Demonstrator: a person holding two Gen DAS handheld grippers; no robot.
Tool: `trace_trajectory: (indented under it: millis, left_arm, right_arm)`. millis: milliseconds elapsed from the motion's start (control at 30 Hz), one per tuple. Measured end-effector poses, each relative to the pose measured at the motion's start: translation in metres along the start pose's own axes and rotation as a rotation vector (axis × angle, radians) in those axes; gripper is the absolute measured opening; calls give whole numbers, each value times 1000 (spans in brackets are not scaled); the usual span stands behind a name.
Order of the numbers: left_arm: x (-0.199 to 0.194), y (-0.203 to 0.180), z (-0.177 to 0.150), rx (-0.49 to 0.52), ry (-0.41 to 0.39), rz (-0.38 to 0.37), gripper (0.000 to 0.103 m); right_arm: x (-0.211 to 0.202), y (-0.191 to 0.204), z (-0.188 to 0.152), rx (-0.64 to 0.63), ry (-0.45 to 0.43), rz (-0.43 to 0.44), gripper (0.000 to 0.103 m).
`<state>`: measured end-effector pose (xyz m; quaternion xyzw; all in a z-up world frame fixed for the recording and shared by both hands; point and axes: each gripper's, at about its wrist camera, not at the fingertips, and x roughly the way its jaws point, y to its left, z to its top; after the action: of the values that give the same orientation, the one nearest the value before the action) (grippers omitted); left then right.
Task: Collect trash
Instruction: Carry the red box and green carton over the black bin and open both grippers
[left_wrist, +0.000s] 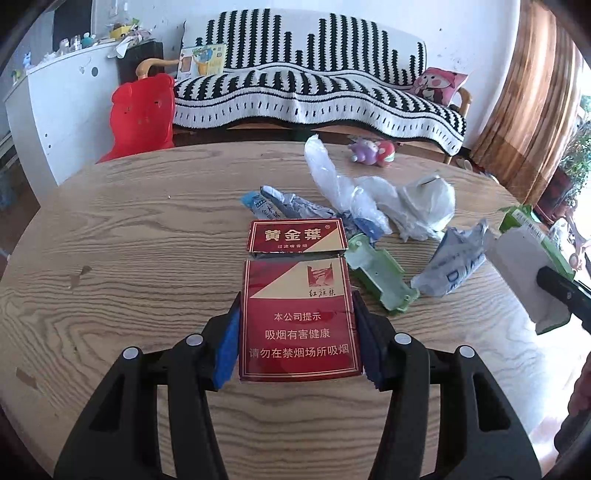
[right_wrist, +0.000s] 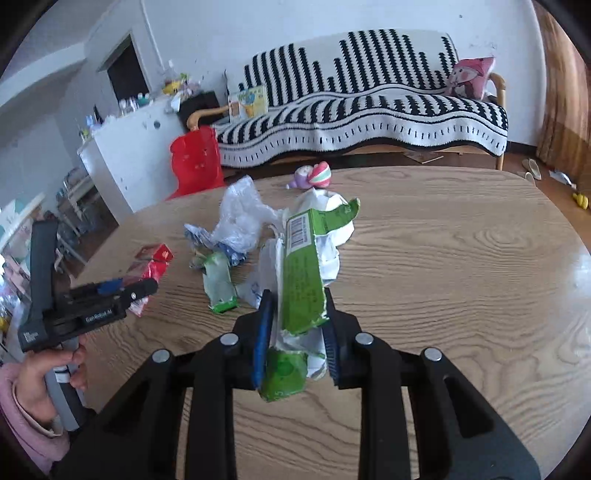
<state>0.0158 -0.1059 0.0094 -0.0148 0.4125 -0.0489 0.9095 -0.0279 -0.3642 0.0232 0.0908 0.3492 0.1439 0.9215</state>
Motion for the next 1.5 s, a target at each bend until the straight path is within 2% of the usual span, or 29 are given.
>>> trace_trajectory:
  millis: [133, 300, 400, 533, 667, 767, 900, 967, 1067, 1167, 1200, 1233, 1333, 1500]
  left_arm:
    - [-16, -3, -1, 5, -19, -11, 53]
    - [-33, -12, -2, 22, -35, -38, 53]
    - [-45, -32, -7, 64, -17, -116, 53]
    - [-68, -92, -25, 190, 1, -249, 54]
    - [-88, -165, -59, 324, 55, -410, 54]
    - [-90, -220, -103, 418, 161, -540, 54]
    - [-89, -272, -156, 531, 252, -618, 54]
    - [-80, -287, -181, 556, 314, -646, 54]
    - [-59, -295, -210, 576, 380, -647, 54]
    - [-33, -290, -234, 595, 410, -576, 54]
    - [-22, -289, -237, 590, 444, -551, 53]
    - [-13, -287, -237, 557, 493, -564, 53]
    - [-11, -280, -232, 538, 469, -560, 54]
    - [-4, -269, -236, 505, 499, -547, 54]
  right_arm:
    - [-19, -5, -1, 28, -31, -14, 26]
    - [-32, -10, -15, 56, -17, -20, 26]
    - [-60, -16, -25, 72, -46, -27, 26]
    - [-113, -29, -39, 82, -103, -78, 26]
    - [-175, -58, -68, 153, -144, -138, 26]
    - [-210, -84, -106, 249, -128, -195, 26]
    - [-248, -112, -175, 364, -90, -282, 26]
    - [-249, -128, -205, 427, -44, -300, 26]
    - [-230, -159, -257, 589, 38, -261, 26]
    - [-205, -176, -288, 681, 102, -219, 26]
    - [-197, -180, -296, 709, 123, -199, 26]
    - [-190, -184, -302, 737, 142, -177, 26]
    - [-181, -186, -306, 739, 163, -157, 26]
    - [-167, -190, -299, 731, 182, -160, 26]
